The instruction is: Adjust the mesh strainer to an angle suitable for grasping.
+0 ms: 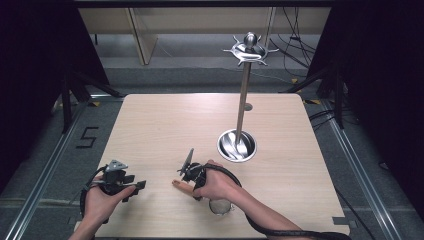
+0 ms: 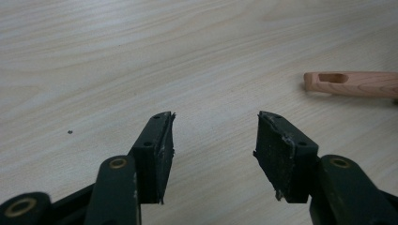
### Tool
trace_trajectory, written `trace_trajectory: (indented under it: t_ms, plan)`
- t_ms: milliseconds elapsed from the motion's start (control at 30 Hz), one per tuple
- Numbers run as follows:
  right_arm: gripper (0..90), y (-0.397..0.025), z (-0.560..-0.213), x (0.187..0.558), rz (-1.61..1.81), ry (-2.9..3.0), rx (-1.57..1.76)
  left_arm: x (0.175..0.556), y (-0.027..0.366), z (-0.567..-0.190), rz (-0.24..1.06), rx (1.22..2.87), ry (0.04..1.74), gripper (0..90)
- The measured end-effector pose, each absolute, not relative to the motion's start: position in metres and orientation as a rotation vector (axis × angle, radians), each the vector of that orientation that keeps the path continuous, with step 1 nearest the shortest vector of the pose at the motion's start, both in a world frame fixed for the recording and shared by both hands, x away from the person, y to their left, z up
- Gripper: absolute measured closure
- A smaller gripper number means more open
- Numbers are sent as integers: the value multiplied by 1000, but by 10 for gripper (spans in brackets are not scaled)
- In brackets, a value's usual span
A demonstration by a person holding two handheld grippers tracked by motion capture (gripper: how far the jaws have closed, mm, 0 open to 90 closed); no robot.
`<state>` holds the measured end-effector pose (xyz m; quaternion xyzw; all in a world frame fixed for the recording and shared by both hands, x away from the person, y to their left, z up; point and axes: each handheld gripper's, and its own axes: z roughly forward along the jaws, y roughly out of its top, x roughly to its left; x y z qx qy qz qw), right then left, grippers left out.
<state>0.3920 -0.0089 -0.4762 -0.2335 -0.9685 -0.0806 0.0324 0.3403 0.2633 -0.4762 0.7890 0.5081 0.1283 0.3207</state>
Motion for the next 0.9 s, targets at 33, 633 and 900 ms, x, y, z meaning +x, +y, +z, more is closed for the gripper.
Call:
trace_trajectory:
  t_ms: [33, 633, 900]
  plan:
    - [691, -9, -476, 392, -248, -2981, -719, 340, 263, -476, 337, 2073, 1335, 459]
    - [692, -70, -441, 379, -771, -2873, -946, 341, 263, -475, 346, 2074, 1309, 461]
    - [692, -115, -423, 370, -1023, -2792, -1116, 341, 262, -473, 359, 2063, 1289, 461]
